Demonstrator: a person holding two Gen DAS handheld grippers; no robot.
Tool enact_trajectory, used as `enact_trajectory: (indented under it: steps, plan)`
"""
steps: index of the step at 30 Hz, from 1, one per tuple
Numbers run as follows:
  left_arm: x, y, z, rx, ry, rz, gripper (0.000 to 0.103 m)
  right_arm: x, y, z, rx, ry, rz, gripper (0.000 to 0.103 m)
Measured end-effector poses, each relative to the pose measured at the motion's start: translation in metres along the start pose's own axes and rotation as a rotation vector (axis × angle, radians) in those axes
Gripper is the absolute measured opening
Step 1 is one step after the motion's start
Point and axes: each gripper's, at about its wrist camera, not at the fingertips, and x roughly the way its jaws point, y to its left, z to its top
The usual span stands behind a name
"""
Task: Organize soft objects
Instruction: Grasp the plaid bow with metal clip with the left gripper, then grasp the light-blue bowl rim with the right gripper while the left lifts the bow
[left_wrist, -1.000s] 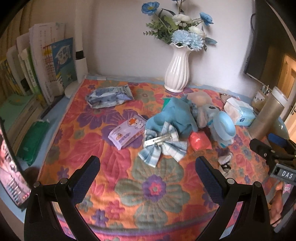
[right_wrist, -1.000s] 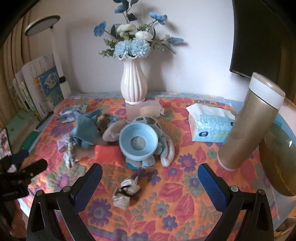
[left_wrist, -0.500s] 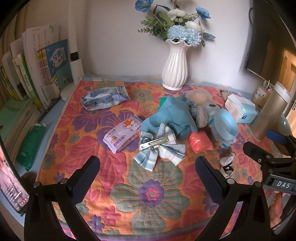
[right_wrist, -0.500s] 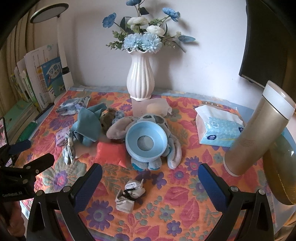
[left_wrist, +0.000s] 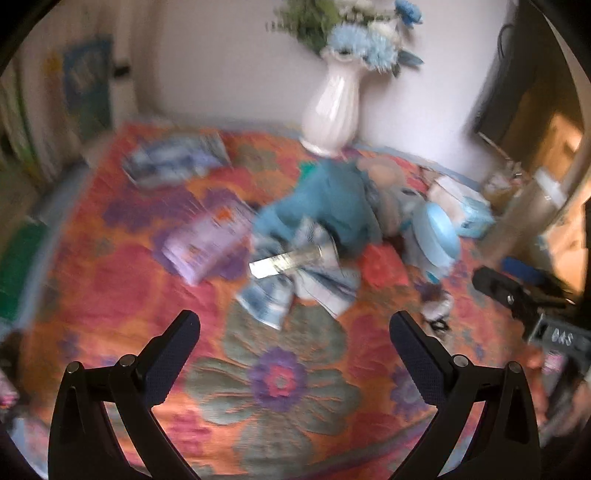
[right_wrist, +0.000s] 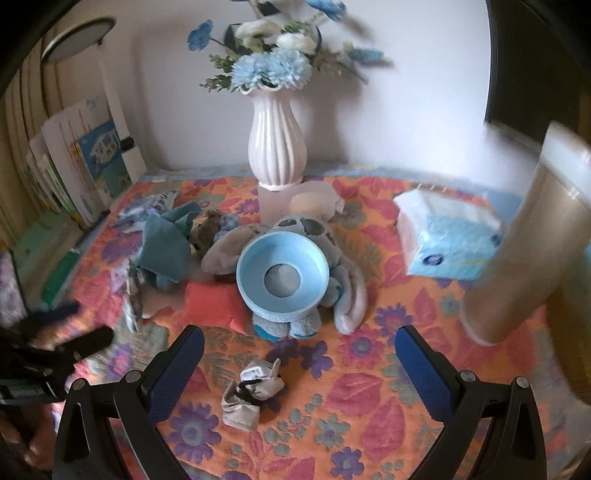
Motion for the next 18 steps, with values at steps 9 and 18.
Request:
enact_trajectory:
  steps: [9,18]
  plan:
    - [0.038,0.016,0.026,-0.067,0.059,-0.085,0.100,0.028,-0.008,0.022,-0.013,0.037,0.054,0.102]
    - [0.053,0.012,0.029,-0.045,0.077,-0.117,0.047,0.064,-0.002,0.034,-0.039,0.102,0.069,0.083]
